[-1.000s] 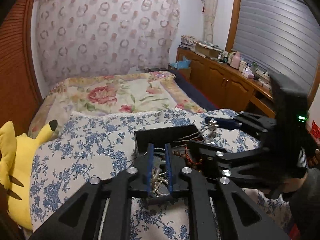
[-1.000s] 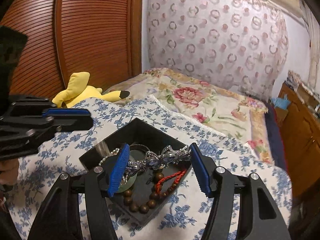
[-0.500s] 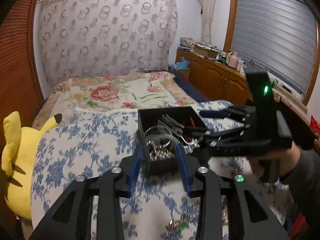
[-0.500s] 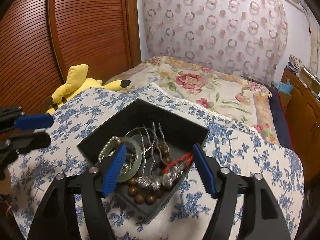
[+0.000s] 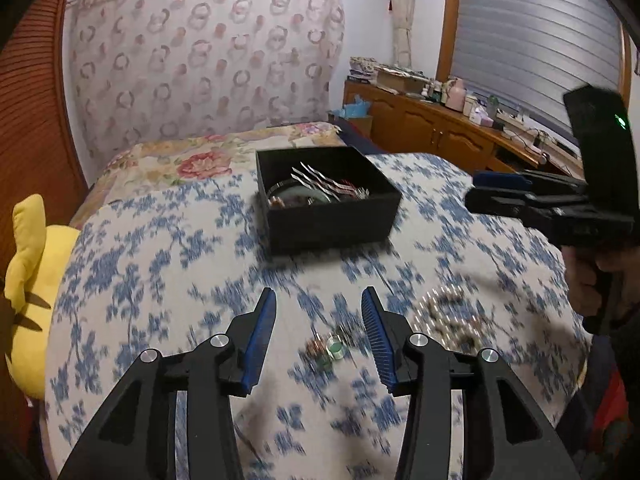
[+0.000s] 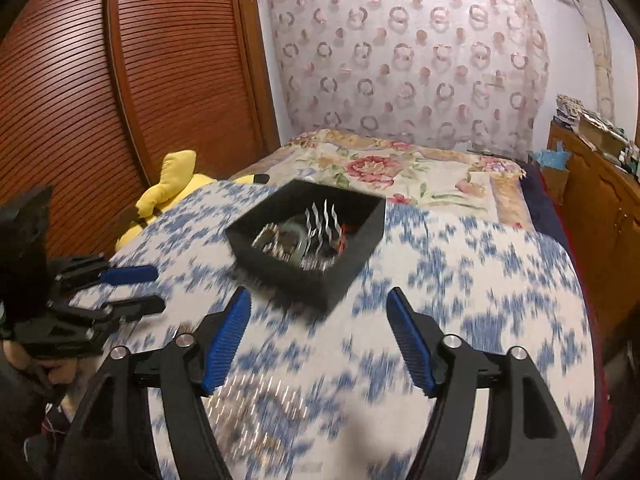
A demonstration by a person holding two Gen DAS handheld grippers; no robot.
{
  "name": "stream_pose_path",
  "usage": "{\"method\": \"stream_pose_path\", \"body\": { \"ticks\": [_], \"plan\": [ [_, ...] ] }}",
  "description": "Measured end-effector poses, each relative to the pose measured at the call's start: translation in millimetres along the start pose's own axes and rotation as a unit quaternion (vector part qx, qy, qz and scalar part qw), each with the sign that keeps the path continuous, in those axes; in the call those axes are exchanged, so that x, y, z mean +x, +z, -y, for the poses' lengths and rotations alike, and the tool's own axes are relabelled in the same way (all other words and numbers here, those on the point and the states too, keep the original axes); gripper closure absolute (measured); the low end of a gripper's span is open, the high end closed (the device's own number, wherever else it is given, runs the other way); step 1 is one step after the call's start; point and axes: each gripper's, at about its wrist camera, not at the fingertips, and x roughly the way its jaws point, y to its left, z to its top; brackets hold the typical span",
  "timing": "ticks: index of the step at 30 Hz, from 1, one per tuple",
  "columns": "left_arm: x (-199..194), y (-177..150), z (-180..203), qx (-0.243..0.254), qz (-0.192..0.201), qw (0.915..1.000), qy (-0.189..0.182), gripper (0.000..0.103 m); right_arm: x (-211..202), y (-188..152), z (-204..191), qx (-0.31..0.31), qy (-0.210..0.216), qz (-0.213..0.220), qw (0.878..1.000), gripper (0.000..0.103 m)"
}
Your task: Organize jewelry
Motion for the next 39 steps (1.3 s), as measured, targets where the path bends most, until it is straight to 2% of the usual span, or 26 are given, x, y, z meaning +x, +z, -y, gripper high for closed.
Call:
{"method": "stream_pose_path", "body": {
  "ticks": [8, 10, 15, 26, 31, 37, 39],
  "plan": [
    [-5.8, -19.5, 7.8, 0.001, -0.027, 0.9996, 0.001, 0.061, -11.5, -49.8, -17.0, -0.005, 0.008, -0.029, 1.0, 0.04],
    [-3.0, -23.0, 8.4, 0.0, -0.035, 0.9994, 0.004, 0.061, -10.3, -58.6, -20.7, -0.008, 0.007, -0.038, 0.999, 0.045],
    [9.2, -28.0, 8.3, 0.003, -0.058, 0.9981, 0.018, 0.061, -6.9, -79.8, -25.9, -0.006, 0.005, -0.055, 0.998, 0.048],
    [36.9, -17.6, 14.8, 0.026, -0.086, 0.9952, 0.04, 0.061, -8.8, -84.0, -28.7, -0.009, 0.012, -0.049, 0.999, 0.048],
    [45.9, -14.4, 15.6, 0.034, -0.093, 0.994, 0.046, 0.069, -8.7, -83.9, -28.3, -0.007, 0.015, -0.046, 0.999, 0.048],
    [49.4, -13.8, 17.0, 0.037, -0.09, 0.9944, 0.042, 0.07, -7.5, -84.5, -26.4, 0.0, 0.02, -0.046, 0.999, 0.048],
    [49.1, -14.0, 17.0, 0.037, -0.088, 0.9949, 0.032, 0.083, -6.6, -85.1, -26.8, -0.002, 0.02, -0.048, 0.999, 0.048]
  ]
}}
